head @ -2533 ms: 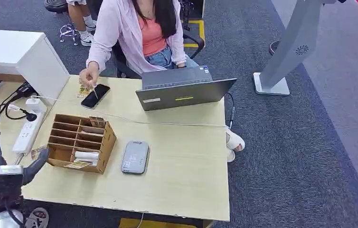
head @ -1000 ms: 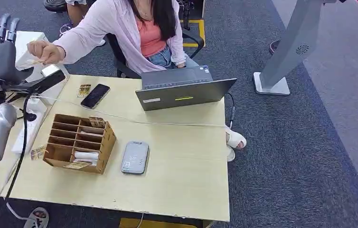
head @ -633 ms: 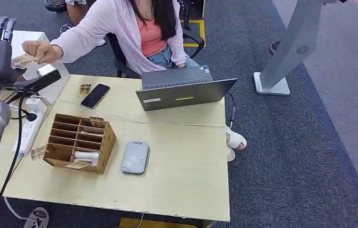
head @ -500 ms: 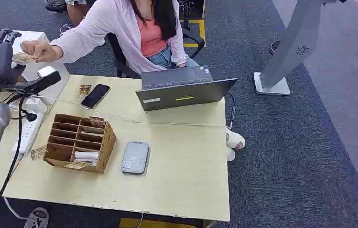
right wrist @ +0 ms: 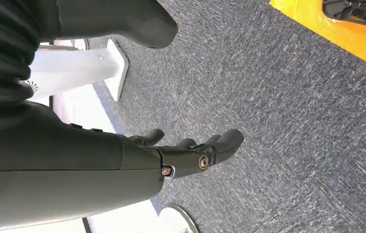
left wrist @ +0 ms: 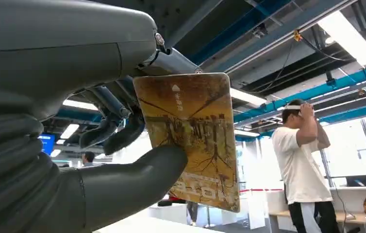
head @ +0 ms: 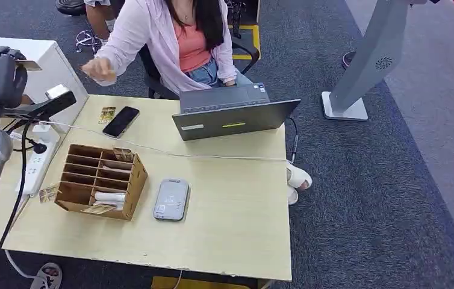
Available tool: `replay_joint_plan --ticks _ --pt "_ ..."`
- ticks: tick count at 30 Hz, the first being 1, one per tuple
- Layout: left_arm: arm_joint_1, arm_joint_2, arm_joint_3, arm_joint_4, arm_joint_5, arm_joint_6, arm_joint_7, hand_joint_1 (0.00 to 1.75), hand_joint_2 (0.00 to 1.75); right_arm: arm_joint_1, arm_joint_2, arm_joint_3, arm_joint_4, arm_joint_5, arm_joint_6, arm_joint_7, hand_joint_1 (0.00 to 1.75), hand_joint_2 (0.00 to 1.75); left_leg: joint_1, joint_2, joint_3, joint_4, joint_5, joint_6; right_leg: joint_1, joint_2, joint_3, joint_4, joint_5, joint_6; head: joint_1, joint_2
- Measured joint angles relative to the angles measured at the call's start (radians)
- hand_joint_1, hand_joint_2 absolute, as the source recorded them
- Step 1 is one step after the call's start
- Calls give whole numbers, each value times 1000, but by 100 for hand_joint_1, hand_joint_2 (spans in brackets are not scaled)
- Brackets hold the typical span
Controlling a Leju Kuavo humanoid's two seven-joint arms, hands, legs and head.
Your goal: Pass the card to the sensor for recognition and then transmit it.
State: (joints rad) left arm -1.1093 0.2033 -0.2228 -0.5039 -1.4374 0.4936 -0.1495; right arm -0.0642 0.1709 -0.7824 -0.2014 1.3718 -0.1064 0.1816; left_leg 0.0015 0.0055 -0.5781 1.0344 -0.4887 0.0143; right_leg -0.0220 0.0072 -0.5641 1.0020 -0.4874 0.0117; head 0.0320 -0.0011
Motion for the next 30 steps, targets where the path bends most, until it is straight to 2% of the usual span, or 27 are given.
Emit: replay_joint_plan --ticks 5,9,13,17,20,28,30 --pt "9 -3 0 0 32 14 -36 175 175 0 0 0 0 1 0 0 0 175 0 0 0 0 0 0 0 0 0 0 0 0 0 0" --pt "65 -29 0 -35 82 48 -82 175 175 -1 0 0 0 1 -2 0 0 175 0 -1 0 0 0 0 0 -1 0 0 0 0 0 0" --pt "181 -88 -22 -171 108 47 -88 175 175 -2 0 -1 0 -3 -6 2 0 175 0 -1 0 0 0 0 -1 -1 0 -1 0 0 0 0" --pt "326 -143 -103 -361 110 25 -48 175 175 -2 0 -6 1 -10 -10 2 0 175 -1 -1 -1 0 0 0 -1 -1 0 -1 0 0 0 0" --pt "394 -163 -153 -464 114 10 -36 175 175 -2 0 -8 1 -10 -13 2 0 175 -2 0 -1 1 -1 1 -1 -1 -1 -1 0 0 0 0" --pt "437 -171 -201 -574 139 -16 -37 175 175 -1 0 -12 1 -10 -19 2 0 175 -1 -1 -1 0 0 -1 0 -1 -1 -1 0 0 -1 0" --pt "450 -174 -218 -595 135 -43 -30 175 175 -1 0 -18 2 -10 -19 2 0 175 -1 -1 -1 0 0 -1 0 -1 -1 0 0 0 -1 0"
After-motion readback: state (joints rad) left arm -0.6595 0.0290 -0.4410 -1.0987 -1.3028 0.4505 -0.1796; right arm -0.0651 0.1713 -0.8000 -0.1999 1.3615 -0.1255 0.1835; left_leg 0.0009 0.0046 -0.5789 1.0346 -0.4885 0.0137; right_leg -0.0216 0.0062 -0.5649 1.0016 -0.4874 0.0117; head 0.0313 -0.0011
